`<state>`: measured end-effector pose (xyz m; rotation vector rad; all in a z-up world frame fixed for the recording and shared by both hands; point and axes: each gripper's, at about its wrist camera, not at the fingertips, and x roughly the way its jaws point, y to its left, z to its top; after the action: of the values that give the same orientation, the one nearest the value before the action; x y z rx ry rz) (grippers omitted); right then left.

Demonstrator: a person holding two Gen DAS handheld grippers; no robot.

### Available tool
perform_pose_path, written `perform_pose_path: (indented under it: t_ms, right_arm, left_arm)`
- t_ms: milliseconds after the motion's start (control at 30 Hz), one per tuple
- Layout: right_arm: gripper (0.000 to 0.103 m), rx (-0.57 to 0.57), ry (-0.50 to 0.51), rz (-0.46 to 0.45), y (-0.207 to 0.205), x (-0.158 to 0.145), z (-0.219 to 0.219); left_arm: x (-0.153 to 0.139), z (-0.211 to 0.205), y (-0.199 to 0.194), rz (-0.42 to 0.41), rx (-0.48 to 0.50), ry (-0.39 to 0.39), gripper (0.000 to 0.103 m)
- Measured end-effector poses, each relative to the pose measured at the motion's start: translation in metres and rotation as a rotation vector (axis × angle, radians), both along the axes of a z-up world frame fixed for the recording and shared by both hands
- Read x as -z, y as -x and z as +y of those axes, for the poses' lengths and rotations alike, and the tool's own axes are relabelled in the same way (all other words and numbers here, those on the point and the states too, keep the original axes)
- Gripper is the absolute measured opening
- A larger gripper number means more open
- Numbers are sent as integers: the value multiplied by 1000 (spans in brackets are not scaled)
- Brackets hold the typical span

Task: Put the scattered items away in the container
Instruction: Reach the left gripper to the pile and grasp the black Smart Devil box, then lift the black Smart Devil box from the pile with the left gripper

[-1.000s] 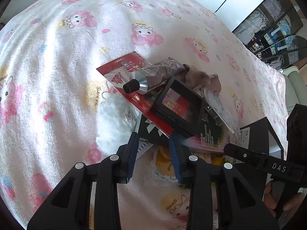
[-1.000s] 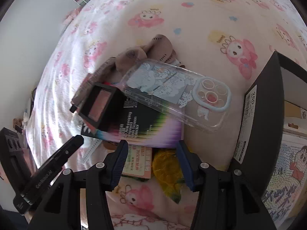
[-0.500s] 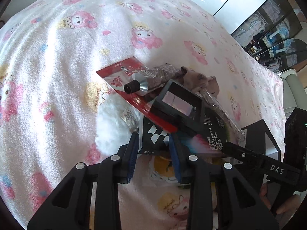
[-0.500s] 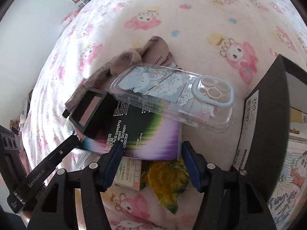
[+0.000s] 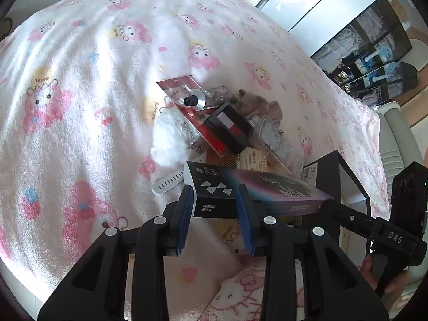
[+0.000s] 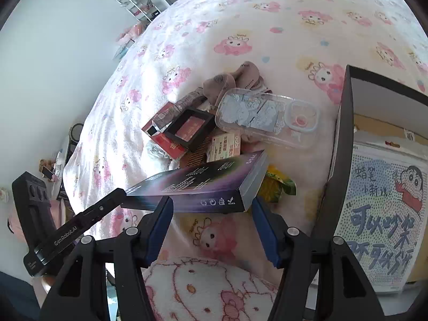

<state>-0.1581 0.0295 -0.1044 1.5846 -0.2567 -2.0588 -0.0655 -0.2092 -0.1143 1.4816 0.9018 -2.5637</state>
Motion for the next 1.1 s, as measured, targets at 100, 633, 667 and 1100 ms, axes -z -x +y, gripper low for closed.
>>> perform_pose_path:
  t_ms: [100, 633, 667, 1100]
  right_arm:
    - [58, -10, -1, 47, -8, -14, 1]
    - [58, 60, -20, 17, 52, 5, -2]
    - [58, 74, -35, 6, 56, 11, -1]
    - [58, -47, -109, -16, 47, 44, -31]
  left_arm:
    - [-14, 3, -4, 39, 2, 5, 33]
    - [21, -11, 63, -13, 23, -26, 30]
    - [28, -9, 61, -23, 28, -36, 30]
    - [79, 3, 85, -40, 63, -257, 44]
